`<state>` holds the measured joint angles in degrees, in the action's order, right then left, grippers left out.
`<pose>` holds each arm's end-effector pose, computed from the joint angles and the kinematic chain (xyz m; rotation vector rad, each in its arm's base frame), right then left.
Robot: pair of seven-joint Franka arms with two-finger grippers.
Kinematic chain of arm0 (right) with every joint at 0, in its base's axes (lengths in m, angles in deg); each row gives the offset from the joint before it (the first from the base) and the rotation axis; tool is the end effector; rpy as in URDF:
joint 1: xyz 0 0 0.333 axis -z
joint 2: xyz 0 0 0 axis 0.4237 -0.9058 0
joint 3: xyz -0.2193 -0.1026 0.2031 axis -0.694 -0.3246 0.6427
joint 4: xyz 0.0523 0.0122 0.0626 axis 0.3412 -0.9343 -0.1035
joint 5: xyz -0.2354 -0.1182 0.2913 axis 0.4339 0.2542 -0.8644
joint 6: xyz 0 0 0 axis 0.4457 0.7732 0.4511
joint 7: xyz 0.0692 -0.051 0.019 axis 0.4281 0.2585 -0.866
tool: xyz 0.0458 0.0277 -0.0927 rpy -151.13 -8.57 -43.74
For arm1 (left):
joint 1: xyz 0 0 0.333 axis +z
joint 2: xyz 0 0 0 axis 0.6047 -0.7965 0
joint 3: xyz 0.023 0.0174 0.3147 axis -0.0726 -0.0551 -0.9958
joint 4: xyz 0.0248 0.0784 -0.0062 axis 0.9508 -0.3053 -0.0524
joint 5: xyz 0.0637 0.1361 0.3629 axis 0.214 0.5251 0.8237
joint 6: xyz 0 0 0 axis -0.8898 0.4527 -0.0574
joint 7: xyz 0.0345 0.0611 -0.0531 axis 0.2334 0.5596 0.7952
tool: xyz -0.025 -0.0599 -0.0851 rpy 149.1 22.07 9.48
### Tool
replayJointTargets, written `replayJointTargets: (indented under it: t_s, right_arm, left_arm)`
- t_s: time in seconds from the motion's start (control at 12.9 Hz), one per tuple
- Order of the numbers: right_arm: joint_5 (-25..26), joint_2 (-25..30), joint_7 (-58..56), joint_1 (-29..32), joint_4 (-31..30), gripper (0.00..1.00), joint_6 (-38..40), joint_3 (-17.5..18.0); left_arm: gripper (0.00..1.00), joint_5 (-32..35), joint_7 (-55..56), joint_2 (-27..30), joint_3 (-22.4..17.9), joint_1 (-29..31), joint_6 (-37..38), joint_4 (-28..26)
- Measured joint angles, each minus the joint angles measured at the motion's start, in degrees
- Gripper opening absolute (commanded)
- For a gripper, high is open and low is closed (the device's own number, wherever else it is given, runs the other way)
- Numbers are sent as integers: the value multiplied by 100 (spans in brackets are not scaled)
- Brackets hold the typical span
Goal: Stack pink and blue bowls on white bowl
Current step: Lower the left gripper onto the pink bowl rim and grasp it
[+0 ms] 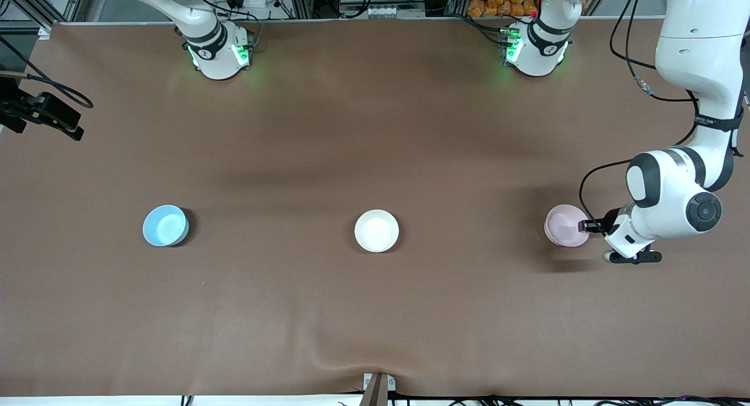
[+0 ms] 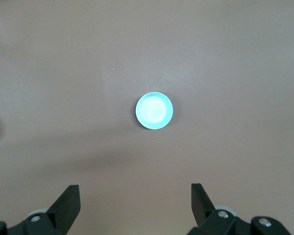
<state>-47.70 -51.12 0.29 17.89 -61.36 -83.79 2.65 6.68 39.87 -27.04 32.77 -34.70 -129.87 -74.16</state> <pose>0.5480 0.0119 0.6734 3.0630 -0.1862 0.0319 0.6296 0.0494 0.2141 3.0800 0.0307 -0.2480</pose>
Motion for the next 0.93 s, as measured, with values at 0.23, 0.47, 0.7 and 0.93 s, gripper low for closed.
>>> replayJointTargets:
  t_s: [0.23, 0.47, 0.7, 0.93]
  right_arm:
    - [0, 0, 0, 0, 0, 100, 1, -7]
    - [0, 0, 1, 0, 0, 100, 1, -15]
    - [1, 0, 2, 0, 0, 100, 8, -18]
    - [26, 0, 4, 23, 0, 100, 37, -75]
  left_arm:
    - [0, 0, 0, -4, 6, -7, -1, -27]
    - [0, -4, 0, 32, 71, -9, -4, -23]
    - [0, -6, 7, 83, 166, -9, -9, 45]
    - [0, -264, 196, 275, 493, -11, 195, 230]
